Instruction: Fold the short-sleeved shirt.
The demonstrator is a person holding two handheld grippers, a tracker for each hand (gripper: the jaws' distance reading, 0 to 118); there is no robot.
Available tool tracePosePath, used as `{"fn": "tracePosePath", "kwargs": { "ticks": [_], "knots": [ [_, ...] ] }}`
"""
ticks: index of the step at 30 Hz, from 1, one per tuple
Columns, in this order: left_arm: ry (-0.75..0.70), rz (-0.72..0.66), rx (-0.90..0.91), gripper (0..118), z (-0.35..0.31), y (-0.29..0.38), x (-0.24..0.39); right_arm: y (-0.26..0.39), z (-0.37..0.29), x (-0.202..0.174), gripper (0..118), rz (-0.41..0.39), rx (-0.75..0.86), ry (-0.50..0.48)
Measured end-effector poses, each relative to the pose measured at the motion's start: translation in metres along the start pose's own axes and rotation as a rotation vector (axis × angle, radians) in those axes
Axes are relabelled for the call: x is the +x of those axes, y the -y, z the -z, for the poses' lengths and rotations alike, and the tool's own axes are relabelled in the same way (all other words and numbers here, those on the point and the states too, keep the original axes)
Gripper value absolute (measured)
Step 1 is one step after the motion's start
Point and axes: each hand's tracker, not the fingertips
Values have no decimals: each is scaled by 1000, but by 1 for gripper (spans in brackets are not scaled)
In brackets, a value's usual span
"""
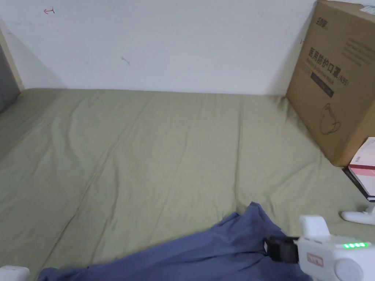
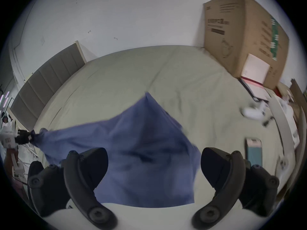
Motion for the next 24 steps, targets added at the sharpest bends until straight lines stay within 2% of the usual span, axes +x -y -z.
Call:
{"fn": "tracePosePath", "kwargs": {
  "ticks": [3,5,6,7,8,9,10,11,12,13,15,18,21,23,24],
  "knots": [
    [-8,-2,-11,3,-2,-6,8,-44,51,-2,113,-41,-21,17],
    [-16,-3,-17,3,0,-10,9,-67,80,-3,112,-40,-33,25],
    [-21,-7,-21,3,4,-11,5,-75,91,0,107,-32,-39,31],
    [-23,-8,-24,3,6,-13,5,-81,101,3,86,-16,-53,27],
    [-26,-9,-26,3,7,-15,5,-84,108,7,16,16,-108,19],
    [-29,-9,-24,3,7,-17,5,-85,114,14,0,67,-192,-26],
    [-30,-10,-24,3,7,-18,5,-87,117,19,0,52,-324,-59],
    [-32,-14,-22,3,7,-20,5,-91,100,14,0,-10,-282,8],
    [-30,-19,-13,3,6,-22,4,-80,84,10,0,-114,-165,13],
    [-26,-23,-1,3,5,-24,3,-76,59,9,0,-105,-81,21],
    [-23,-28,23,3,3,-26,3,-61,-1,13,0,-1,51,-40],
    [-21,-24,48,3,-1,-27,4,-1,-74,7,0,-15,159,37],
    [-26,-14,49,3,2,-23,4,63,-96,7,0,-20,97,139],
    [-20,-21,27,3,9,-16,4,98,-90,9,0,53,12,179],
    [-23,-21,16,3,12,-13,5,109,-81,14,0,103,-31,170]
  ]
}}
